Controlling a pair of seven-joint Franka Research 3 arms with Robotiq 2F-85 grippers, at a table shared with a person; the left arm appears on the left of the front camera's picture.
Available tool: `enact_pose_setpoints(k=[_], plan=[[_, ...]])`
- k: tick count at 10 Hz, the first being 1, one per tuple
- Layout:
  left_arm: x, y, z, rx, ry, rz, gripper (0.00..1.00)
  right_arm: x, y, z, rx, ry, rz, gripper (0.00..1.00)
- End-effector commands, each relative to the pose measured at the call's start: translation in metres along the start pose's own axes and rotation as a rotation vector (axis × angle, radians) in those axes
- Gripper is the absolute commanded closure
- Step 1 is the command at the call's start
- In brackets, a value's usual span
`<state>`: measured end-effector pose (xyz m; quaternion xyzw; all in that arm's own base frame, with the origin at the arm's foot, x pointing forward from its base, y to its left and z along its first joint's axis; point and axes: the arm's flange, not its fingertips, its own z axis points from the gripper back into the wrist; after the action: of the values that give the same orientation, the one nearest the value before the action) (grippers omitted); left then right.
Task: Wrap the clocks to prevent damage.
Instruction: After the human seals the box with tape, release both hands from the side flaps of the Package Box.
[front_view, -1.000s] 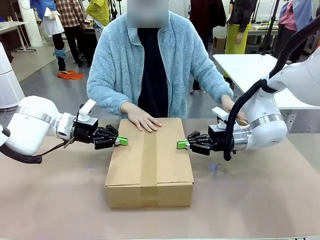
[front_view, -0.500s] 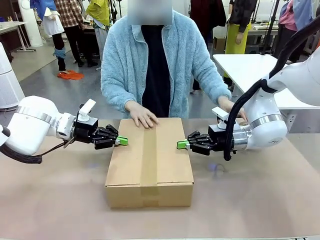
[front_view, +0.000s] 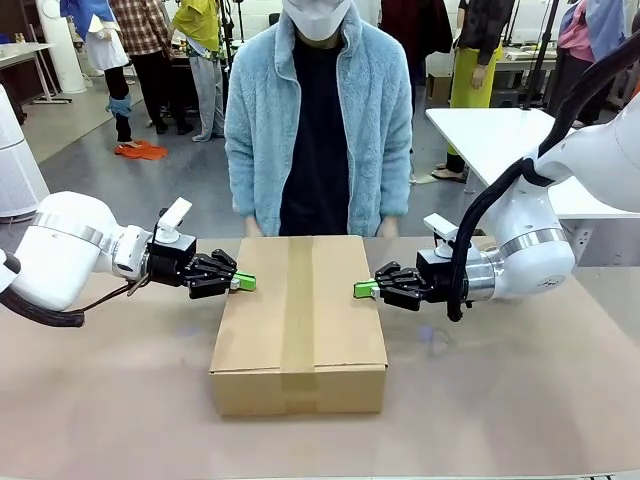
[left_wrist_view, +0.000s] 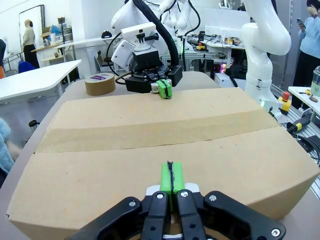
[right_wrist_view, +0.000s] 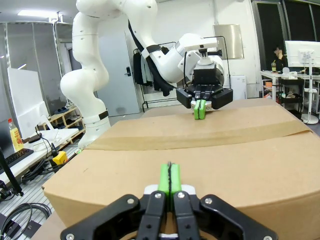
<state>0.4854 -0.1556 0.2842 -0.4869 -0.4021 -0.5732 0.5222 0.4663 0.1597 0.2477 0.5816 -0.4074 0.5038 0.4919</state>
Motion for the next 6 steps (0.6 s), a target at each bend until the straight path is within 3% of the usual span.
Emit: enact_pose_setpoints(k=[1,3,6], plan=[[0.000,0.000,0.000,0.000,0.000,0.000,1.00,0.000,0.000,0.000,0.000,0.000,0.000,0.99],[0.059,0.005,0.027,0.004,0.172,-0.024,1.00,0.051,0.018,-0.001,-0.041,0.160,-0.026,0.99],[0.151,-0.005,0.073,-0.027,0.322,-0.017,1.00,0.154,0.069,0.006,-0.065,0.425,-0.106,0.99]])
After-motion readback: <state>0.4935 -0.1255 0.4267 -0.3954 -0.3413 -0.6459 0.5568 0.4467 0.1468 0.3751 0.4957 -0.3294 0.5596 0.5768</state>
